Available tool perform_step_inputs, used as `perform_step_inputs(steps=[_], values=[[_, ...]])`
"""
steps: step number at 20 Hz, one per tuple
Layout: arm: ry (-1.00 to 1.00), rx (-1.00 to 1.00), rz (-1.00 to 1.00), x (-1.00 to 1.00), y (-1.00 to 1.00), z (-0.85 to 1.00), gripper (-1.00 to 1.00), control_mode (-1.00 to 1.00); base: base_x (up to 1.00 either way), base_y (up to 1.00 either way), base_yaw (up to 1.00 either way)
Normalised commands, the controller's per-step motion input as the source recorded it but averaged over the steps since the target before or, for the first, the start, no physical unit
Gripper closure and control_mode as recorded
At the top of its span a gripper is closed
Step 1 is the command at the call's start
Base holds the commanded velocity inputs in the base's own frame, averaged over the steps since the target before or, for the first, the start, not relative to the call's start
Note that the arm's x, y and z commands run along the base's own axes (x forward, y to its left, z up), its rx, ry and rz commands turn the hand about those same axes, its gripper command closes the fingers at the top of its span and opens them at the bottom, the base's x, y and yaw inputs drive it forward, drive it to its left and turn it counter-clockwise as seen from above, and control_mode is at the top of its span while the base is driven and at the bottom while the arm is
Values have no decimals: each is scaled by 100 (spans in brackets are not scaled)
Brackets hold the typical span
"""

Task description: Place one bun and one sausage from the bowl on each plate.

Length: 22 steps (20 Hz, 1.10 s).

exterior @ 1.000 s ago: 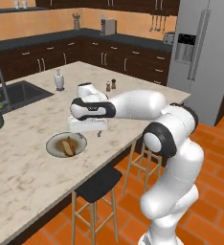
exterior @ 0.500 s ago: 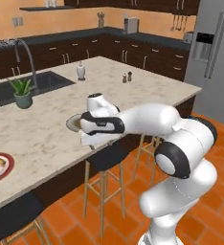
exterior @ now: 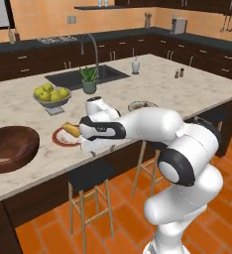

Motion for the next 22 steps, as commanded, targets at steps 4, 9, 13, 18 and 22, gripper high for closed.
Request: perform_step_inputs(steps=[4, 9, 13, 18, 22], values=[[0, 0, 0, 0, 0, 0, -100, 100, -1, 100, 12], [0, 0, 0, 0, 0, 0, -100, 100, 82, 100, 1], [0, 0, 0, 0, 0, 0, -100, 100, 100, 98, 0], [0, 1, 0, 0, 0, -5, -100, -100, 49, 61, 0], [-5, 0, -28, -11, -44, -56, -100, -100, 0, 0, 0]])
